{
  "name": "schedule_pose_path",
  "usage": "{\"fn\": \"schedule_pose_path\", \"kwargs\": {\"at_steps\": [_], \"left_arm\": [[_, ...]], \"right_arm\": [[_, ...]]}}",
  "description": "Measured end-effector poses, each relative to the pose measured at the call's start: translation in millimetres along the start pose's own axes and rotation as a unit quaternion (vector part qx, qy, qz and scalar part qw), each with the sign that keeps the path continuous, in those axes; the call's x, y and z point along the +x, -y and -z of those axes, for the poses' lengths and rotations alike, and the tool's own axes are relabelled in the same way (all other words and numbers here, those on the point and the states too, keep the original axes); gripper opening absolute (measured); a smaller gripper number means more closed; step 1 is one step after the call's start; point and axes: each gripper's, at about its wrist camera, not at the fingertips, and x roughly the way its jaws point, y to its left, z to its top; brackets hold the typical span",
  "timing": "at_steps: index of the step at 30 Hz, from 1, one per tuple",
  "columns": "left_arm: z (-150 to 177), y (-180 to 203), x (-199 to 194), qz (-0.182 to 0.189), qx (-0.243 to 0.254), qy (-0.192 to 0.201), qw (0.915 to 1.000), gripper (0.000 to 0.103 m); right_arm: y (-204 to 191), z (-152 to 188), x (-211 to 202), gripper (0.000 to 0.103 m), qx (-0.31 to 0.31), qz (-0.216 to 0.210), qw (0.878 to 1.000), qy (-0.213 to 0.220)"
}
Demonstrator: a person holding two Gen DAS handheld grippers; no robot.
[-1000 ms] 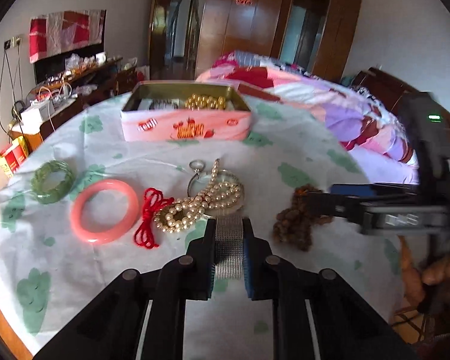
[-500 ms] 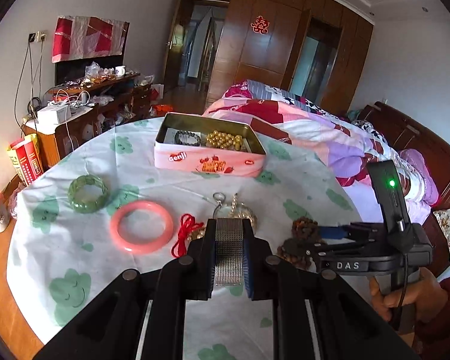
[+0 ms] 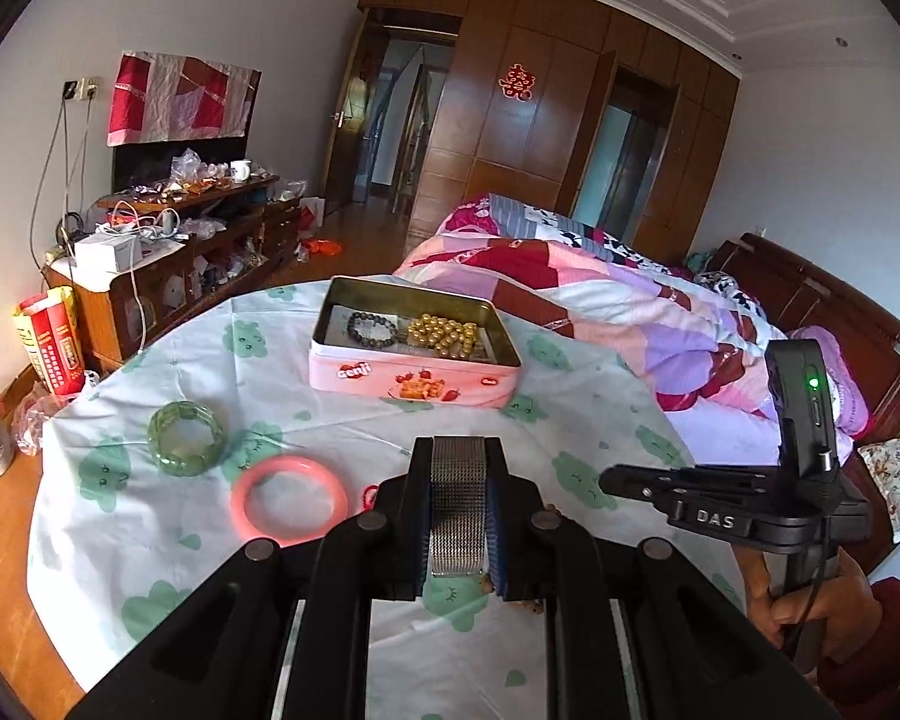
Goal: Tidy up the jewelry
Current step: 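Lift the silver watch with the left tool while the right tool lifts the brown beads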
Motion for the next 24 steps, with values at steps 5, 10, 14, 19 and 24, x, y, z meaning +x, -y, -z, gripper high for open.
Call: {"fn": "schedule_pose_path", "kwargs": {"at_steps": [5,10,14,19,24], "left_arm": [[-2,-2,-2,0.0,0.0,0.005,1.0,0.015],[-4,-4,-7,0.008,-0.01,0.017,0.9998,0.014],[-6,-4,-7,0.005,-0.01,0.016,0.9998,0.014],[-4,-5,-5,-0.002,-0.006,0.008,0.9999,0.015],[-2,-9,-1,-0.01,-0.01,-0.001,0.9999,0.014]], "right_arm": [[5,10,11,0.067,0.03,-0.035,0.998,-0.044],[-3,20,24,0.085,0.038,-0.057,0.996,-0.058],[-30,20,50,0.089,-0.013,-0.039,0.996,-0.08],[-53,22,62,0.078,-0.084,0.026,0.993,-0.084],[-39,19,55,0.065,-0.073,0.023,0.994,-0.082]]}}
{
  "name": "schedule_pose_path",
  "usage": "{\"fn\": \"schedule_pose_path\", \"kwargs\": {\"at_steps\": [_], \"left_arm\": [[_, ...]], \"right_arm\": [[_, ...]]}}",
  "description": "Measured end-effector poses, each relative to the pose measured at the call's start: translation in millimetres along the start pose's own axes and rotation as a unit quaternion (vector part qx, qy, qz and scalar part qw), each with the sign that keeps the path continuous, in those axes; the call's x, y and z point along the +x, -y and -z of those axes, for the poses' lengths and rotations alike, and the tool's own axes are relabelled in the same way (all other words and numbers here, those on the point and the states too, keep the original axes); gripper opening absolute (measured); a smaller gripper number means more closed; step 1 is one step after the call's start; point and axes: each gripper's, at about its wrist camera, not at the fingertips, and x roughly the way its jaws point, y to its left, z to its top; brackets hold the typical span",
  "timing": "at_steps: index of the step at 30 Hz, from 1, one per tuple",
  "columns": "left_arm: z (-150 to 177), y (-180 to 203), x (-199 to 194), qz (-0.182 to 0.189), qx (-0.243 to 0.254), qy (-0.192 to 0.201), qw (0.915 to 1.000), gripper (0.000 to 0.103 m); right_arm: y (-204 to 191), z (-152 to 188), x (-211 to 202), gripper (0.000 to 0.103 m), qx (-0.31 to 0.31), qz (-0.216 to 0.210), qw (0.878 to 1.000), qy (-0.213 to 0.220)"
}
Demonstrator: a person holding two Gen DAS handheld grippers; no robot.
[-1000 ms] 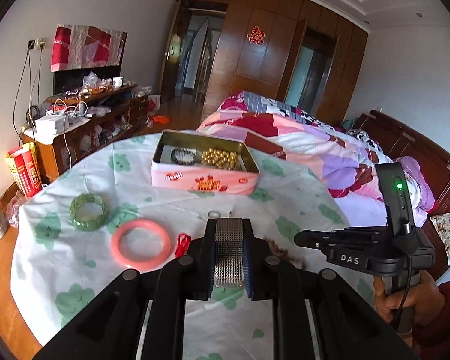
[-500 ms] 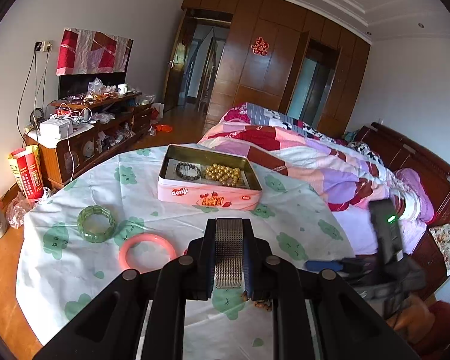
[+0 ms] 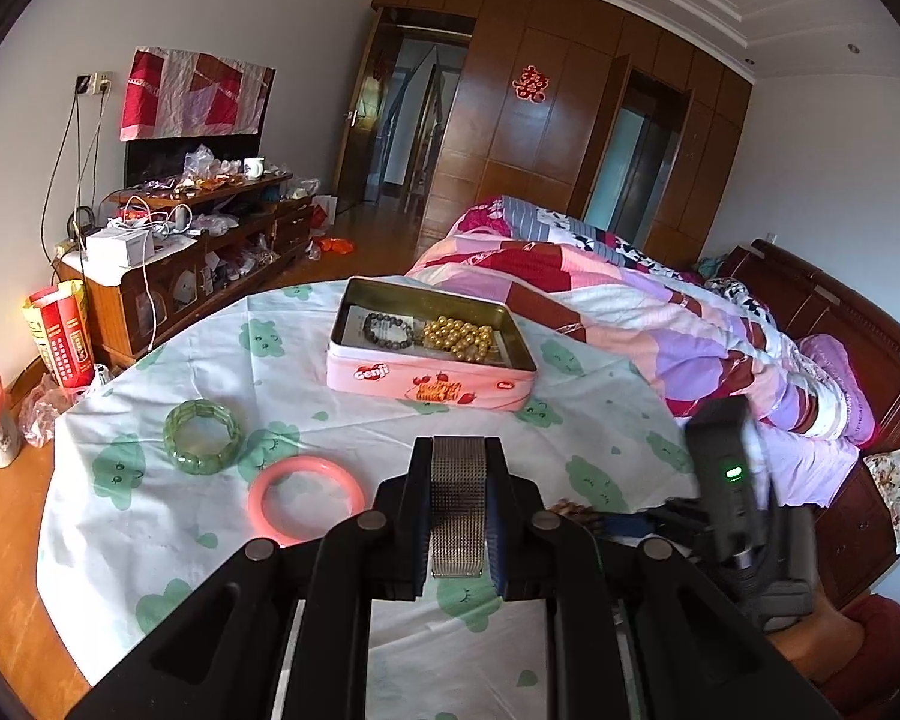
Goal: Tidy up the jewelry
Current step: 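Lift the silver watch with the left tool while the right tool lifts the brown beads, then carry the silver watch in the left tool while the right tool carries the brown beads to the tin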
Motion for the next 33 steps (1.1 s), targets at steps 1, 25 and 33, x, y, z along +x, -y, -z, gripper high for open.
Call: {"fn": "schedule_pose_path", "kwargs": {"at_steps": [1,25,33], "left_arm": [[0,0,1,-0.001,0.0,-0.001,1.0,0.015],[-13,5,27,0.017,0.003,-0.013,0.9998,0.015],[-62,14,58,0.033,0.026,0.026,0.9988,0.015]], "right_arm": [[4,1,-3,0.063,0.003,0.003,1.0,0.003],[43,-34,-73,0.021,0.065,-0.015,0.991,0.117],[50,-80,-66,0.021,0.061,-0.014,0.987,0.145]]}}
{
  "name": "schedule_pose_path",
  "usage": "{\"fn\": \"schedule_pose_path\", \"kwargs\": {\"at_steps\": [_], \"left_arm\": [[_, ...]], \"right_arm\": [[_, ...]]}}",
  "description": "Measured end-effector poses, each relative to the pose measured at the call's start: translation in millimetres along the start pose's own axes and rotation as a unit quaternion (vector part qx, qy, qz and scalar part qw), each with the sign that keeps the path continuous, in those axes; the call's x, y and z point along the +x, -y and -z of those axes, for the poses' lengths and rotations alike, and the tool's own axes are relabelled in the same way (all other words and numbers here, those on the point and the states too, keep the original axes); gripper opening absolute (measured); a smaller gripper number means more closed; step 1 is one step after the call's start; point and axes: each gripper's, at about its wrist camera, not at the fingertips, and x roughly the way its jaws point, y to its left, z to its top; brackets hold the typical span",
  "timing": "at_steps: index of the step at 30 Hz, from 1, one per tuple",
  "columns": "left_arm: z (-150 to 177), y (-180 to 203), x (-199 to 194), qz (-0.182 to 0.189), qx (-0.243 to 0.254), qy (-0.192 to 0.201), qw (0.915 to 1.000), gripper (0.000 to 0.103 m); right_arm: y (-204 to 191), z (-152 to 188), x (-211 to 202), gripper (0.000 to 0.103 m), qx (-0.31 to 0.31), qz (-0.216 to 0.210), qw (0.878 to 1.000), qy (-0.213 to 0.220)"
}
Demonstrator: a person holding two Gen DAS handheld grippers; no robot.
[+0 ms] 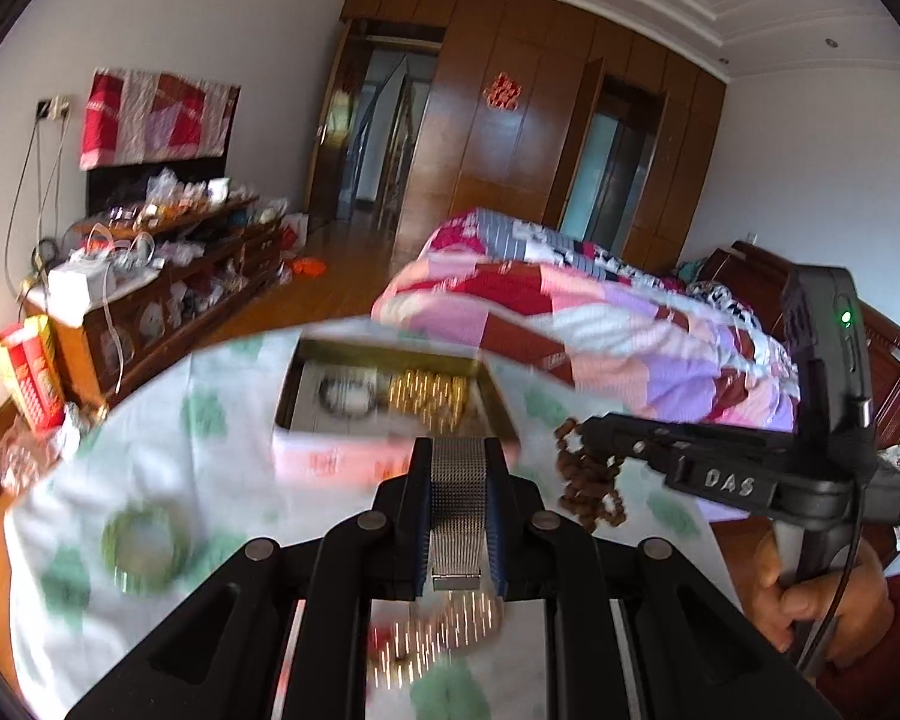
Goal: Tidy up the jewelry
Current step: 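Carry the silver watch in the left tool while the right tool carries the brown beads to the tin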
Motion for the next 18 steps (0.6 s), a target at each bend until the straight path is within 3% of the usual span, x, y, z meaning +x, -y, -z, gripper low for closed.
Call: {"fn": "schedule_pose_path", "kwargs": {"at_steps": [5,9,14,18], "left_arm": [[-38,-11,43,-0.011,0.011,0.026,0.9995,0.015],[-51,-26,87,-0.013,0.01,0.034,0.9993,0.015],[-31,-52,137,-0.031,-0.012,-0.016,0.9993,0.015],[-15,-56,155,-0.051,0.0,-0.061,0.9968,0.015]], "right_arm": [[10,-37,24,0.021,0.024,0.016,0.999,0.039],[22,-58,62,0.021,0.052,0.017,0.998,0.038],[29,-59,105,0.021,0.063,0.024,0.998,0.019],[27,-53,125,0.021,0.043,0.027,0.999,0.004]]}}
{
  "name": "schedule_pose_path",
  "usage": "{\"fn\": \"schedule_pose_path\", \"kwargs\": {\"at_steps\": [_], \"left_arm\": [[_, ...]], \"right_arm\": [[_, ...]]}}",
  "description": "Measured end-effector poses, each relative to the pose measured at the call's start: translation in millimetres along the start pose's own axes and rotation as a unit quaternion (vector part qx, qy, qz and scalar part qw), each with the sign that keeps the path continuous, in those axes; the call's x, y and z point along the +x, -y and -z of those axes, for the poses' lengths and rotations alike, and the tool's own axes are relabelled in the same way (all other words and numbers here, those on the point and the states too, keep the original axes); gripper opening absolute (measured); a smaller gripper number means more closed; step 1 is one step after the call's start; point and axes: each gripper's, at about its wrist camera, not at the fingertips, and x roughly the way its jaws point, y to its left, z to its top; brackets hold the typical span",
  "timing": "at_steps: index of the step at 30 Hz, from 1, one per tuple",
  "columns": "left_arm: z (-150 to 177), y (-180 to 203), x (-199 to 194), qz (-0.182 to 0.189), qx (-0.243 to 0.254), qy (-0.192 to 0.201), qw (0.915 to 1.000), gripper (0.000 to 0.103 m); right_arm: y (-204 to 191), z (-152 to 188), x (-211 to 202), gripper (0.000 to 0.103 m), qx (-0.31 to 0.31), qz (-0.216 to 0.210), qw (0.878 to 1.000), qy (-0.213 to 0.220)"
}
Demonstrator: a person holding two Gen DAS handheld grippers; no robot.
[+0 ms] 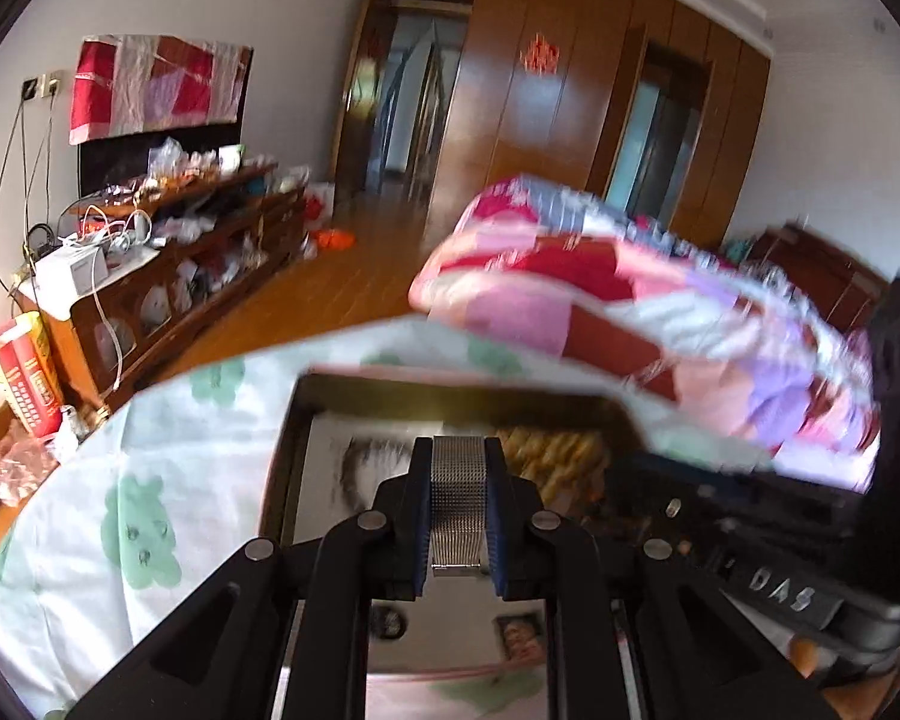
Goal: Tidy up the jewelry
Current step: 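Carry the silver watch in the left tool while the right tool carries the brown beads to the tin, then open both tools to drop the watch and brown beads into the pink tin, then grasp the red string knot with the left tool while the right tool moves toward the pearl necklace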
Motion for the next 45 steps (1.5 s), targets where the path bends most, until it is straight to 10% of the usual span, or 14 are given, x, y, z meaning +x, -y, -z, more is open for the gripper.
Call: {"fn": "schedule_pose_path", "kwargs": {"at_steps": [5,9,16,27,45], "left_arm": [[10,-5,9,-0.008,-0.015,-0.052,0.9985,0.025],[10,-5,-10,-0.037,-0.014,-0.058,0.9976,0.066],[35,-4,-78,-0.06,-0.024,-0.037,0.9972,0.069],[111,-2,-165,-0.098,-0.055,-0.027,0.9933,0.069],[146,3,-187,-0.06,-0.083,-0.012,0.9947,0.06]], "right_arm": [[3,11,10,0.042,0.01,-0.014,1.0,-0.015],[3,12,0,0.067,0.025,-0.034,0.999,-0.016],[13,28,-66,0.067,0.043,-0.01,0.999,0.026],[11,102,-114,0.067,0.07,-0.003,0.997,-0.022],[-25,146,-119,0.059,0.032,-0.044,0.996,-0.072]]}}
